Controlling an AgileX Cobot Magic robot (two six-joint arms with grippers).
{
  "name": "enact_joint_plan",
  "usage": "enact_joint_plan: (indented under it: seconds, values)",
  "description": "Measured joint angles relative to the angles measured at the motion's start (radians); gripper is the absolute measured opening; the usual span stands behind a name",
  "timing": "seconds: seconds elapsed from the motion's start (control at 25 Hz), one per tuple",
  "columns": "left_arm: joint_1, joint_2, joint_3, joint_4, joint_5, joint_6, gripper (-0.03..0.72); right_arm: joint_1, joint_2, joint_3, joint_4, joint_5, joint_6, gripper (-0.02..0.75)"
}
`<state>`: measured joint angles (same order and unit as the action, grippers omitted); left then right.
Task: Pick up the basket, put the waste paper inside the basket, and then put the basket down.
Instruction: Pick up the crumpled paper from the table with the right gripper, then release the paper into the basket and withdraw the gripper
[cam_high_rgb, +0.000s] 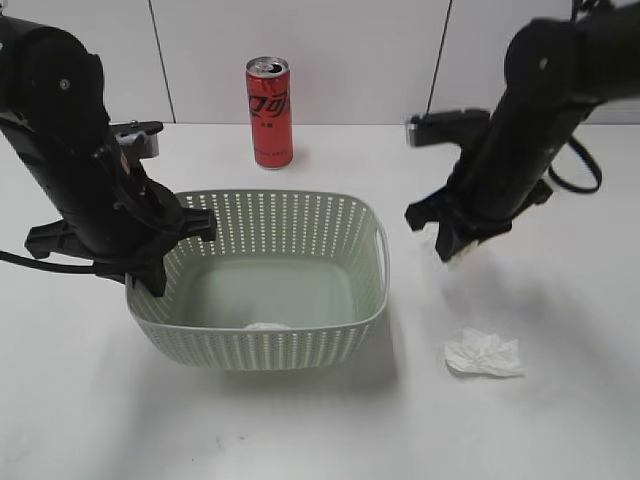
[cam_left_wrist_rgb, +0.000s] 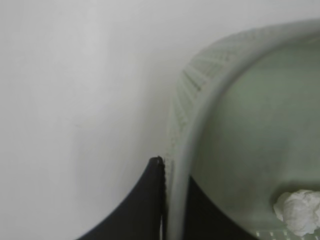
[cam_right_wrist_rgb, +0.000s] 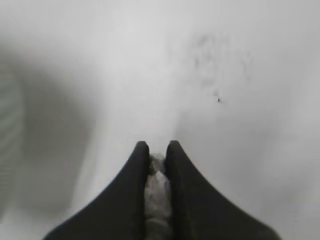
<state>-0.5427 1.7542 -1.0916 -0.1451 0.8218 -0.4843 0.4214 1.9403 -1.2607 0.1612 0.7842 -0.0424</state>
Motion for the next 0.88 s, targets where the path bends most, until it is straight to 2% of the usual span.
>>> enact_joint_plan:
  seconds: [0.12, 0.28, 0.4, 0.56, 0.6, 0.68, 0.76, 0.8, 0.88]
  values:
    - [0.0, 0.0, 0.0, 0.0, -0.005, 0.0, -0.017, 0.001, -0.099, -0.058, 0.046, 0.012, -0.028, 0.058]
    - [0.0, 0.0, 0.0, 0.0, -0.006, 0.0, -0.017, 0.038, -0.187, -0.131, 0.225, 0.013, -0.169, 0.058]
    - [0.0, 0.0, 0.0, -0.001, -0.006, 0.0, -0.017, 0.103, -0.192, -0.158, 0.336, 0.001, -0.278, 0.058]
    - [0.0, 0.0, 0.0, -0.001, -0.007, 0.0, -0.017, 0.194, -0.145, -0.159, 0.366, -0.034, -0.352, 0.08]
    - [0.0, 0.0, 0.0, -0.001, -0.007, 0.0, -0.017, 0.211, -0.128, -0.159, 0.367, -0.041, -0.364, 0.126]
    - [0.0, 0.0, 0.0, -0.001, -0.007, 0.0, -0.017, 0.229, -0.092, -0.159, 0.37, -0.042, -0.373, 0.288]
    - [0.0, 0.0, 0.0, -0.001, -0.007, 0.0, -0.017, 0.233, -0.071, -0.158, 0.375, -0.035, -0.375, 0.517]
    - [0.0, 0.0, 0.0, -0.001, -0.007, 0.0, -0.017, 0.234, -0.068, -0.158, 0.375, -0.032, -0.375, 0.584]
    - [0.0, 0.0, 0.0, -0.001, -0.007, 0.001, -0.017, 0.233, -0.069, -0.16, 0.369, -0.016, -0.375, 0.62]
